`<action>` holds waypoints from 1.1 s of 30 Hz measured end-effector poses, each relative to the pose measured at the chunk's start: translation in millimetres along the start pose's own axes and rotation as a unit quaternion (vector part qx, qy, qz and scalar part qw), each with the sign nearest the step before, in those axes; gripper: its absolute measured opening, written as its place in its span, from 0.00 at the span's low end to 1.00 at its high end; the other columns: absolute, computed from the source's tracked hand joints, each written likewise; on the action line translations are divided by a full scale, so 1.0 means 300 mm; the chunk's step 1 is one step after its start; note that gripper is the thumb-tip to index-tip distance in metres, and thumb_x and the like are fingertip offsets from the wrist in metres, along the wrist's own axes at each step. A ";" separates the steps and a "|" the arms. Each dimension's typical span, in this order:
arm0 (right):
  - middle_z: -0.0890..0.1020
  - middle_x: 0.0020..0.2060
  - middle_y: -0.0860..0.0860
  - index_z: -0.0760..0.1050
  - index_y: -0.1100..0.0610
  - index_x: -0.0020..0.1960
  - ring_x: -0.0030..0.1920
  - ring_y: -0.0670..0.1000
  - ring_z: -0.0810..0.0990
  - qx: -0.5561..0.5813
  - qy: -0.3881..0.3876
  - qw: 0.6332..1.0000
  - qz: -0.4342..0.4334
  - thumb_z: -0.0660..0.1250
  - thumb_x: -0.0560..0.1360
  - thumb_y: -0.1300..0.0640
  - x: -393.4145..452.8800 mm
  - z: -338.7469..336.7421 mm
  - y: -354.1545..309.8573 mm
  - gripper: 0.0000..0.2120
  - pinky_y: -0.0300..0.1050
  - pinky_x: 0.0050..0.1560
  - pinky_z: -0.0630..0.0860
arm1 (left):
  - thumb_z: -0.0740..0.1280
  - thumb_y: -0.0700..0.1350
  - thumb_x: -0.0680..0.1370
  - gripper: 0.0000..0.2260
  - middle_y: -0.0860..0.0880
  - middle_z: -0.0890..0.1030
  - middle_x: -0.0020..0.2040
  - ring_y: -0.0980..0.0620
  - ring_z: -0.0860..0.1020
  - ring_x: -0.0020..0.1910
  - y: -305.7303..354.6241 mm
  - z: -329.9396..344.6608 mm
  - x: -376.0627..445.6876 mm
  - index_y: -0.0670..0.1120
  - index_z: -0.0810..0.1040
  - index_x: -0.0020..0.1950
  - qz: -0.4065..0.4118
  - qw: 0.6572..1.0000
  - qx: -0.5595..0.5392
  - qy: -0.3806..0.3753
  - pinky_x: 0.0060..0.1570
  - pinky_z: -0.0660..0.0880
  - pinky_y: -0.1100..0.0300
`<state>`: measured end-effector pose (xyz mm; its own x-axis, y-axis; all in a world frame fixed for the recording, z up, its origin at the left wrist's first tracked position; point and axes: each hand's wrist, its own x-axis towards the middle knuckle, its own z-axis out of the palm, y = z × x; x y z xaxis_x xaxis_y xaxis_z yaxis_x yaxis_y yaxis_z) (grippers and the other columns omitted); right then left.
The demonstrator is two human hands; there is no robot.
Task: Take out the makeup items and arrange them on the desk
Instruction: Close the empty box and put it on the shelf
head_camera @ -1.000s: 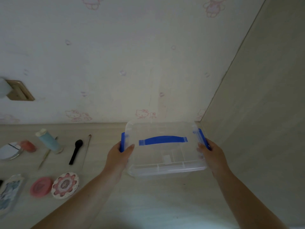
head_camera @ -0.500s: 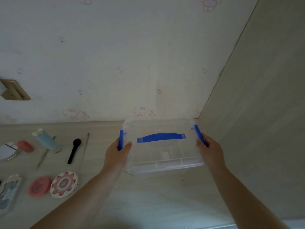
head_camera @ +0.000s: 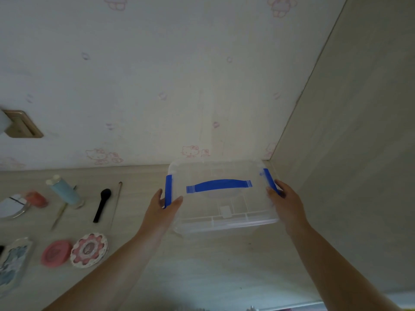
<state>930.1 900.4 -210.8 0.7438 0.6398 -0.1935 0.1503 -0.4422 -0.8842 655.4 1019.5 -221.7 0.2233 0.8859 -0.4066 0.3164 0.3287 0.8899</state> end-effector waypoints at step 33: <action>0.84 0.42 0.41 0.74 0.50 0.56 0.46 0.42 0.82 0.315 -0.044 0.928 -0.194 0.57 0.80 0.57 -0.330 -0.107 -0.487 0.09 0.29 0.35 0.76 | 0.70 0.54 0.66 0.31 0.59 0.77 0.63 0.63 0.73 0.63 0.522 -0.293 -0.232 0.62 0.67 0.68 0.389 0.911 -0.016 -0.136 0.57 0.70 0.63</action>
<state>855.4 881.6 -48.9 0.6525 0.7357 0.1816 -0.0355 0.2691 -0.9625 608.4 1038.2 -35.9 0.5900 0.7427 0.3166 -0.0616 -0.3496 0.9349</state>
